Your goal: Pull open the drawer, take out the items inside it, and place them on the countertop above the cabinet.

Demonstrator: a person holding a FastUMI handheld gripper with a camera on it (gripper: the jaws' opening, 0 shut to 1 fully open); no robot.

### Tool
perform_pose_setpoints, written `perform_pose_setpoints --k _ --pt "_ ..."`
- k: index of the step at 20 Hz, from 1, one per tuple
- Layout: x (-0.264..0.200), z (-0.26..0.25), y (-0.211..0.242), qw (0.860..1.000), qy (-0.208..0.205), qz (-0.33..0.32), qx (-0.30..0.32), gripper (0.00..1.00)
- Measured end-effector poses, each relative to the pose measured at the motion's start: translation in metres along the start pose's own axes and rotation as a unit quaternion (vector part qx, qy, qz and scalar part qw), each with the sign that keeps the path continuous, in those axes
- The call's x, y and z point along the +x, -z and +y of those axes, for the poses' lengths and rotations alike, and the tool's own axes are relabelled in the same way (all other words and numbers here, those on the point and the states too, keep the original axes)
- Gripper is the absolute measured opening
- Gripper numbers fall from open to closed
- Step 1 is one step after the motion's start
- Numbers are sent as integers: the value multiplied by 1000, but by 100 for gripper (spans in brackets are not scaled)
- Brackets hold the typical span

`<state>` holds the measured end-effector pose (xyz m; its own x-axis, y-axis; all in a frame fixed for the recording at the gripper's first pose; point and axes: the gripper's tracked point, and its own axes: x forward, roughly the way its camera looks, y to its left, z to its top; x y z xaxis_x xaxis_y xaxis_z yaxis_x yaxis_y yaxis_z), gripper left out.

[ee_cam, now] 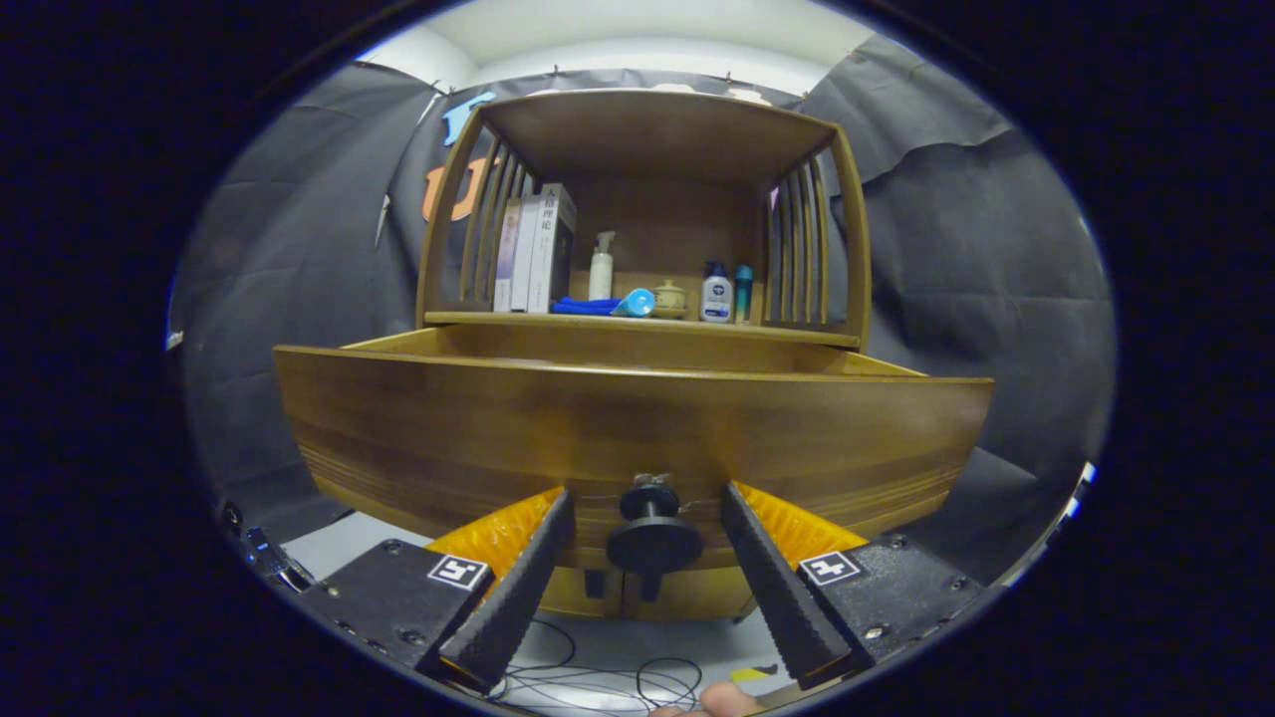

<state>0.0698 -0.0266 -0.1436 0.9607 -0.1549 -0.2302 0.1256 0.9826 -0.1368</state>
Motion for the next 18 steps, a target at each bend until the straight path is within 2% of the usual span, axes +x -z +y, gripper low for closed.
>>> perform_pose_setpoints --k 18 --pt "93 8 -34 1000 11 8 16 99"
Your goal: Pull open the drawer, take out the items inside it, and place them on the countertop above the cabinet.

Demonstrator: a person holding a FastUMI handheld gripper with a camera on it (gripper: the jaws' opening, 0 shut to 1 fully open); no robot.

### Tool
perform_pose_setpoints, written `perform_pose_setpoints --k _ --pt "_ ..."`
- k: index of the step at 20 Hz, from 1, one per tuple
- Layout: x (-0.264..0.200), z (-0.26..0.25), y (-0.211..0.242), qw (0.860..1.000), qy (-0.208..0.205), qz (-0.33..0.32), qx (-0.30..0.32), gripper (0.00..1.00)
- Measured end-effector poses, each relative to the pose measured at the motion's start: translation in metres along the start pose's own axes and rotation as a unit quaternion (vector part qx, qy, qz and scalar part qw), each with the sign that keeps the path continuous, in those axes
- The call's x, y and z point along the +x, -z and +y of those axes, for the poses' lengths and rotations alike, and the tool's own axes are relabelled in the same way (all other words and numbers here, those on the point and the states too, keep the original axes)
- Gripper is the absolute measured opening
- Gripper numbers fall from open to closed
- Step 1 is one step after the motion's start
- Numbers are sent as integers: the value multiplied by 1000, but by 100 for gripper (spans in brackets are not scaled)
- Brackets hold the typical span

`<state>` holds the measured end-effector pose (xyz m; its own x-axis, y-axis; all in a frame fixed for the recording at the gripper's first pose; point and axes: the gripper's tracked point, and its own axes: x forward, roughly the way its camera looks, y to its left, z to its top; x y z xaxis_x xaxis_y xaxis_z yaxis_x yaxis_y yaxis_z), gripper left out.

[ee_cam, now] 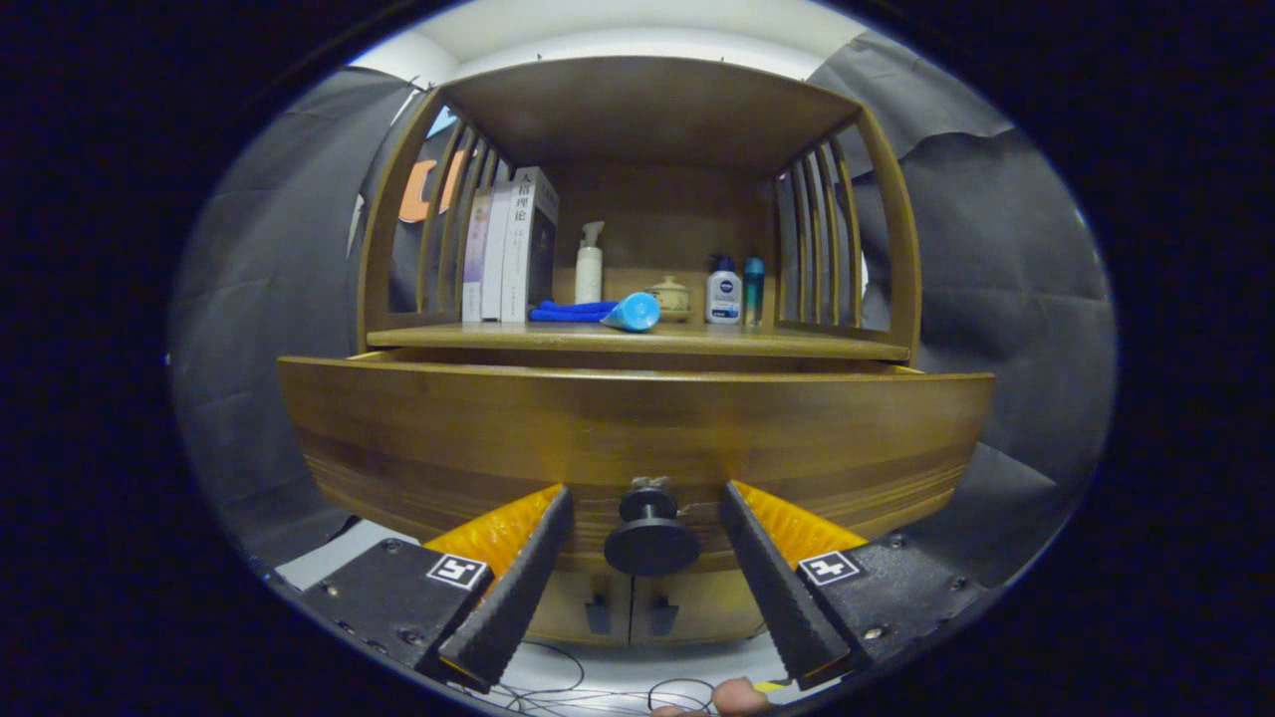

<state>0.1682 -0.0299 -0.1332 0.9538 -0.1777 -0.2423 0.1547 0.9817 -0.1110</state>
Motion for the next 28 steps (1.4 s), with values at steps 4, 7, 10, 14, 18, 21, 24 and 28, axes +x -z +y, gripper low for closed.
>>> perform_pose_setpoints --k 4,7,10,14,18,21,24,28 --pt "11 0 -2 1000 0 0 -1 99" --pt "20 1 -4 1000 0 2 0 99" --pt "28 2 -5 1000 1 1 -4 99" --pt "38 -1 -4 1000 6 -5 -28 99" --pt "49 -1 -7 1000 2 3 -19 99" --pt "56 0 -8 1000 3 7 -17 99" --pt "64 1 -9 1000 4 9 -14 99" --pt "75 4 -10 1000 4 16 0 99"
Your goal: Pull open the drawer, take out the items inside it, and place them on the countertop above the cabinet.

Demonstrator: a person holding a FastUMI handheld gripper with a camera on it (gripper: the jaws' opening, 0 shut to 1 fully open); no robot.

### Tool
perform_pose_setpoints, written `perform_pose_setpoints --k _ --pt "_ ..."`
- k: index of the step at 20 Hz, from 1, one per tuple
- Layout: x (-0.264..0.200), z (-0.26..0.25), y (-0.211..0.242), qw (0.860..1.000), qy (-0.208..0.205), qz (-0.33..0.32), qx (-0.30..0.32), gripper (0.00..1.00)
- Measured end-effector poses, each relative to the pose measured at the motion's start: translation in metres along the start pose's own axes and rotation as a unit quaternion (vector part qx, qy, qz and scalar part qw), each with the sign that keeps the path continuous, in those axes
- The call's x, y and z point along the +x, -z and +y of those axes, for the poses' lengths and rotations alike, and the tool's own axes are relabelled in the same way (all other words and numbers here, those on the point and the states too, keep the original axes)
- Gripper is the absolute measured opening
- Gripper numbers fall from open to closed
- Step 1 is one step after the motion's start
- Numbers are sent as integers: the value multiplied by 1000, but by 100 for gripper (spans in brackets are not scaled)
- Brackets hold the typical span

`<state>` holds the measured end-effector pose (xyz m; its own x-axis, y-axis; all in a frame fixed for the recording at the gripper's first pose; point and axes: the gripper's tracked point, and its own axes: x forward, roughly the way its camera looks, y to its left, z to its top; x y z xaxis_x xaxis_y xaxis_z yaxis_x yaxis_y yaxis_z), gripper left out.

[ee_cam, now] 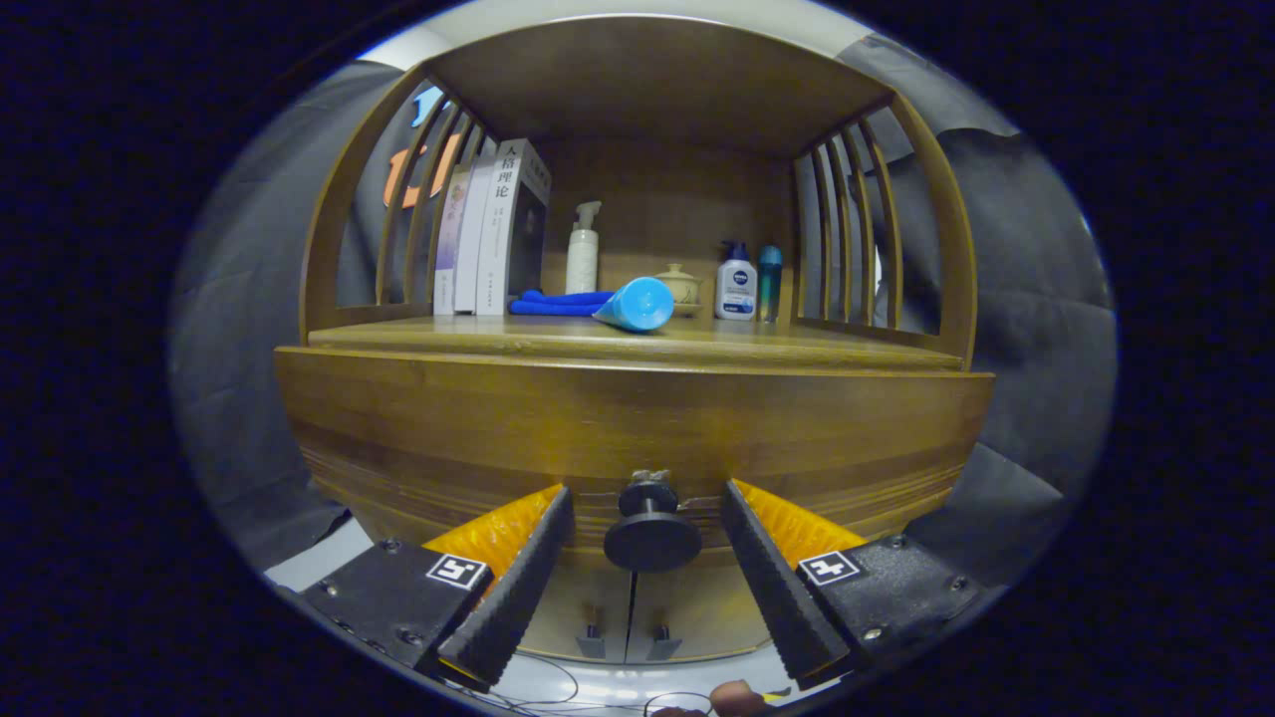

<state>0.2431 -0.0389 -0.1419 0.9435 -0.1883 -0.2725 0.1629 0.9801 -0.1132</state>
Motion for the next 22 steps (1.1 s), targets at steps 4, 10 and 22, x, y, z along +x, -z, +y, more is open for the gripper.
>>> perform_pose_setpoints --k 4,10,22 --pt "14 1 -3 1000 0 8 2 99" --pt "18 1 -2 1000 -3 6 1 99" --pt "-76 -10 -34 999 -49 -10 -11 99"
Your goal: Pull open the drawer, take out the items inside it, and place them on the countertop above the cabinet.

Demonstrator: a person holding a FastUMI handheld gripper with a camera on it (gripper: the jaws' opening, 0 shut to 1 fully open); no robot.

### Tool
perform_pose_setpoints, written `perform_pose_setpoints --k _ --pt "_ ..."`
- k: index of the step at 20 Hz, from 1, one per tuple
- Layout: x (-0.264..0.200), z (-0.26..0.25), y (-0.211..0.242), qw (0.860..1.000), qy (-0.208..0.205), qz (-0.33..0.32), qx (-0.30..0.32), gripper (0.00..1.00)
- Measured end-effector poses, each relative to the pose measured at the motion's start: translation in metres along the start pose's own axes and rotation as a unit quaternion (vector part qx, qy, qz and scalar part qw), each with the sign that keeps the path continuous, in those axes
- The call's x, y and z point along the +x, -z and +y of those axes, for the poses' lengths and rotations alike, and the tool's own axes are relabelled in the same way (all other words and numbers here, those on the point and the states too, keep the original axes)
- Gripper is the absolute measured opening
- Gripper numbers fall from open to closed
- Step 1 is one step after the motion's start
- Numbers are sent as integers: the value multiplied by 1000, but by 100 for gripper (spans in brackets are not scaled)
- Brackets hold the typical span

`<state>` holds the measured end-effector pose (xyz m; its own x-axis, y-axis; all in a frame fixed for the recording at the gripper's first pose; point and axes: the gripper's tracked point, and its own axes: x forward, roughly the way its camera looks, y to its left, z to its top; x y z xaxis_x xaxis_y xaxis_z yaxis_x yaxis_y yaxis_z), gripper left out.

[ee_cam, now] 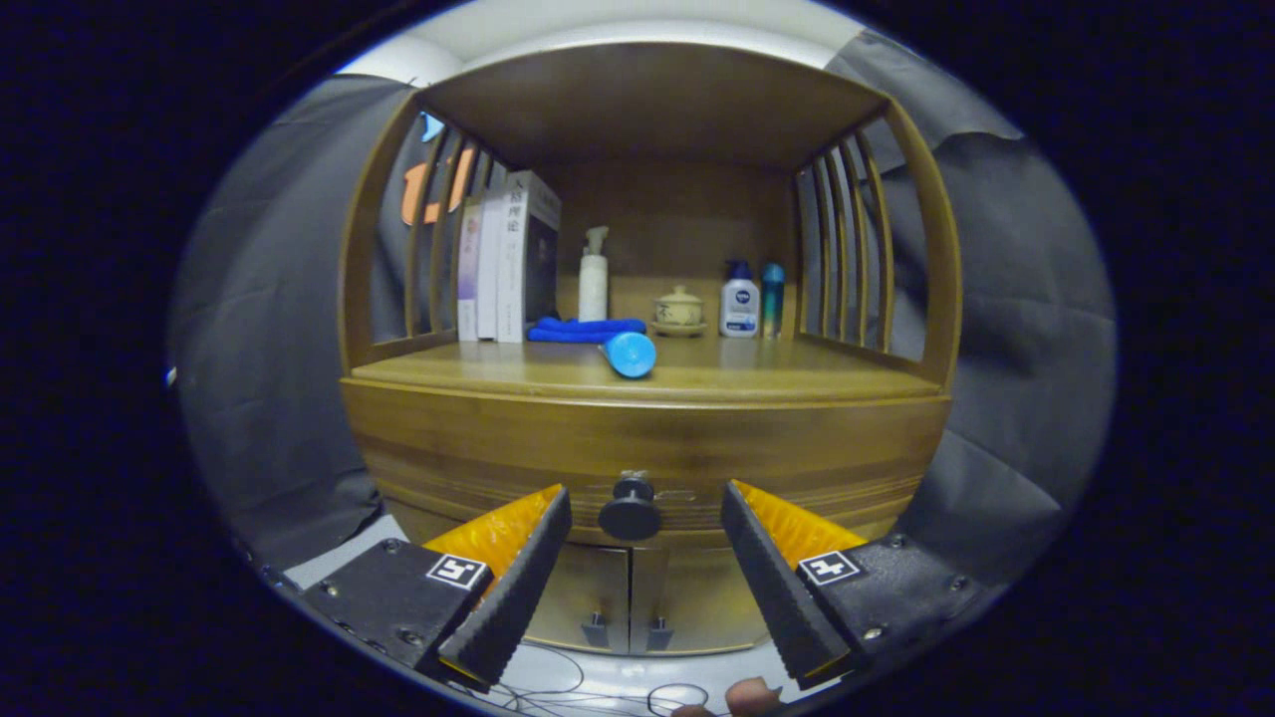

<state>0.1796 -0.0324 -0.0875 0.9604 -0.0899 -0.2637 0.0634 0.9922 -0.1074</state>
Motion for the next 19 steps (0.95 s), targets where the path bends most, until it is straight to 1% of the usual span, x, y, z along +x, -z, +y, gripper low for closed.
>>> perform_pose_setpoints --k 4,6,11,17,19 --pt "-57 8 -18 999 -30 -17 1 99" --pt "-89 10 -31 999 -38 -29 3 99" --pt "-163 10 -56 995 -64 -62 38 99" --pt "-240 -7 -75 990 -70 -94 72 99" --pt "-263 -10 -78 989 -75 -108 70 99"
